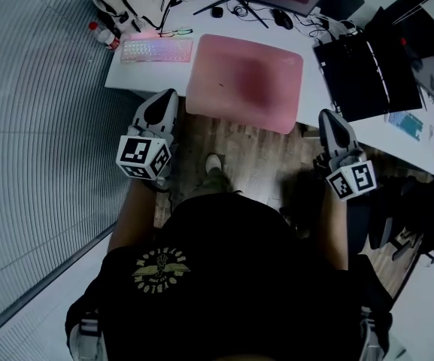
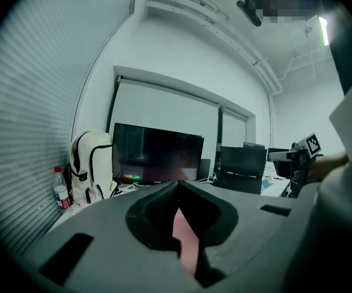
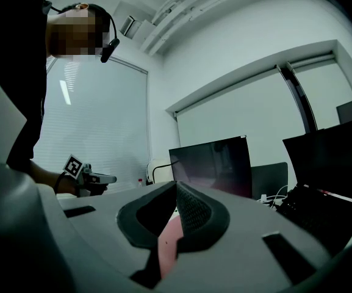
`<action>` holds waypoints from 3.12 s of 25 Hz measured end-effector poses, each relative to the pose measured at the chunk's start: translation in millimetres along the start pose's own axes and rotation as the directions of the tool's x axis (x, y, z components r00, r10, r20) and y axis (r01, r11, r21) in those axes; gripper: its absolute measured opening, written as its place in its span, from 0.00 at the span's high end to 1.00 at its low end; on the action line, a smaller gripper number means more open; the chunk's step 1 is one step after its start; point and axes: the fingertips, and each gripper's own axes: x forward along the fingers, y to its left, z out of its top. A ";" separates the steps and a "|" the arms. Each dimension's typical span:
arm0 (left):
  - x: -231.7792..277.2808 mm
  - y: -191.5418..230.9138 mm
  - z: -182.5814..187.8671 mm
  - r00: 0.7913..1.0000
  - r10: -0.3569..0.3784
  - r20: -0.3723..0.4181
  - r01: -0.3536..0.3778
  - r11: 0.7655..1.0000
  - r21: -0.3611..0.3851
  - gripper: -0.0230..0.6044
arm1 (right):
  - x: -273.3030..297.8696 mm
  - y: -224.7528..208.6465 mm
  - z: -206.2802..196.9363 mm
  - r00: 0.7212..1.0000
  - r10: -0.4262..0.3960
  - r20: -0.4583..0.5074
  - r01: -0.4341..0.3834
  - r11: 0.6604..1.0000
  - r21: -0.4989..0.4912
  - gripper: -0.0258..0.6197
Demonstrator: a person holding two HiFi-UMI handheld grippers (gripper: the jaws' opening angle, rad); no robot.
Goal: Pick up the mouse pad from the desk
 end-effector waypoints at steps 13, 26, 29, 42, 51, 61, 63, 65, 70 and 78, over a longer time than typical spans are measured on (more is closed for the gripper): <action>26.5 18.0 13.4 0.995 -0.089 0.035 0.088 0.996 0.011 0.95 | -3.0 -2.3 38.5 0.994 -0.109 0.031 0.112 0.989 -0.096 0.96; 73.2 46.9 -91.1 0.976 -0.066 -0.206 0.061 0.998 -0.029 0.95 | -7.3 -57.1 -66.4 0.973 -0.181 -0.147 0.184 0.983 0.009 0.96; 83.6 47.4 -128.4 0.962 -0.049 -0.267 0.033 0.997 -0.066 0.95 | -4.5 -69.8 -105.7 0.962 -0.158 -0.224 0.168 0.985 0.028 0.96; 80.6 64.3 -268.7 0.868 -0.022 -0.497 -0.020 0.997 -0.081 0.95 | -16.8 -97.1 -239.6 0.880 -0.104 -0.463 0.164 0.982 0.090 0.96; 78.2 69.9 -322.4 0.815 -0.077 -0.574 -0.003 0.991 -0.137 0.94 | -20.0 -102.8 -295.2 0.830 -0.093 -0.550 0.183 0.977 0.113 0.89; 96.5 62.9 -347.2 0.780 -0.189 -0.596 0.046 0.968 -0.247 0.55 | -20.9 -106.4 -372.3 0.756 0.023 -0.654 0.198 0.945 0.262 0.58; 100.2 63.6 -350.3 0.781 -0.194 -0.593 0.035 0.962 -0.269 0.48 | -18.7 -106.7 -382.9 0.744 0.049 -0.666 0.195 0.938 0.287 0.55; 104.0 65.0 -355.2 0.775 -0.199 -0.600 0.029 0.959 -0.280 0.44 | -14.9 -108.9 -390.4 0.740 0.064 -0.670 0.197 0.932 0.306 0.53; 114.6 67.6 -367.3 0.752 -0.217 -0.622 0.034 0.956 -0.292 0.40 | -2.4 -116.9 -404.7 0.738 0.085 -0.670 0.198 0.921 0.335 0.53; 132.0 53.5 -377.7 0.724 -0.296 -0.623 0.104 0.940 -0.326 0.40 | 25.3 -109.8 -420.0 0.760 0.151 -0.632 0.147 0.908 0.393 0.53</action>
